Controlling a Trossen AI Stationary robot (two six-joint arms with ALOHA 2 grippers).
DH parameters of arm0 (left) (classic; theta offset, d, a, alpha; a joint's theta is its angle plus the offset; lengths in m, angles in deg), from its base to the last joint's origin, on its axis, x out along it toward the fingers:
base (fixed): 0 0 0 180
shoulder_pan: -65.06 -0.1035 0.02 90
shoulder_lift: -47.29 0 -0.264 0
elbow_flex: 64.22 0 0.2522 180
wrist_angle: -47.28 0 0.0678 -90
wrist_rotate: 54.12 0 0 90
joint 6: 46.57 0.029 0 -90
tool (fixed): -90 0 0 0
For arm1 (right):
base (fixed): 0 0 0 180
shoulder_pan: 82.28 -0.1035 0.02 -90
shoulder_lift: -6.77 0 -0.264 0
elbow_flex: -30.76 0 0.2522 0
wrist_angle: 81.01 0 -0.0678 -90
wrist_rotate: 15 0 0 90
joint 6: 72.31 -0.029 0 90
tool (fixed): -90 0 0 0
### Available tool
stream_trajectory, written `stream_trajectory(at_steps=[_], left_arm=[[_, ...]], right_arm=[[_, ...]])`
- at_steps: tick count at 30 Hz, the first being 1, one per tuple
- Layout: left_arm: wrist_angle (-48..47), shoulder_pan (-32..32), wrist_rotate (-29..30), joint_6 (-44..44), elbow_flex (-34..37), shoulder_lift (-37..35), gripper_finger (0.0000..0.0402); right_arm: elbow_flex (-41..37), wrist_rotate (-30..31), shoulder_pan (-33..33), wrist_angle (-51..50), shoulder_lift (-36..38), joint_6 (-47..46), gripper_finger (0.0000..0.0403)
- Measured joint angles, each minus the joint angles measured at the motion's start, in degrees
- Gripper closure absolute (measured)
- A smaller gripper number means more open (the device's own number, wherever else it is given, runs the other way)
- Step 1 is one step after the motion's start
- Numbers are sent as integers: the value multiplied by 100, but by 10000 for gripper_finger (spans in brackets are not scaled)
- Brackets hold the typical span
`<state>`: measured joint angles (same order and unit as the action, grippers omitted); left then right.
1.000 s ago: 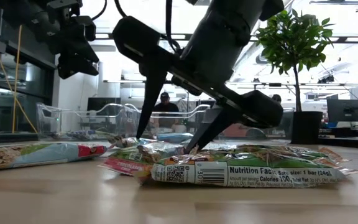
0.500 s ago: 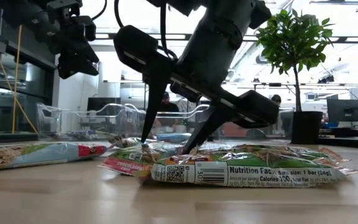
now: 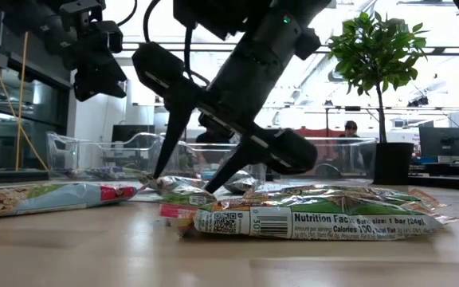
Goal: Pick and place Granola Bars by type
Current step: Put the red granola bar into the middle transparent bin
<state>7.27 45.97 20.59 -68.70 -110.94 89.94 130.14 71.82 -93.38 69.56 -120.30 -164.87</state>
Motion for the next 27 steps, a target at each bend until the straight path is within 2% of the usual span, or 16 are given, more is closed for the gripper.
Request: stream_trajectory(at_steps=[8,20,27], left_arm=[[-97,0,0,0,0,0,223],[-95,0,-2,0,2,0,223],[-95,0,-2,0,1,0,223]], right_arm=[[-1,46,-51,-77,-28,30,218],[-15,9,-58,-95,-28,219,297],[-17,7,-63,-81,-33,271,322]])
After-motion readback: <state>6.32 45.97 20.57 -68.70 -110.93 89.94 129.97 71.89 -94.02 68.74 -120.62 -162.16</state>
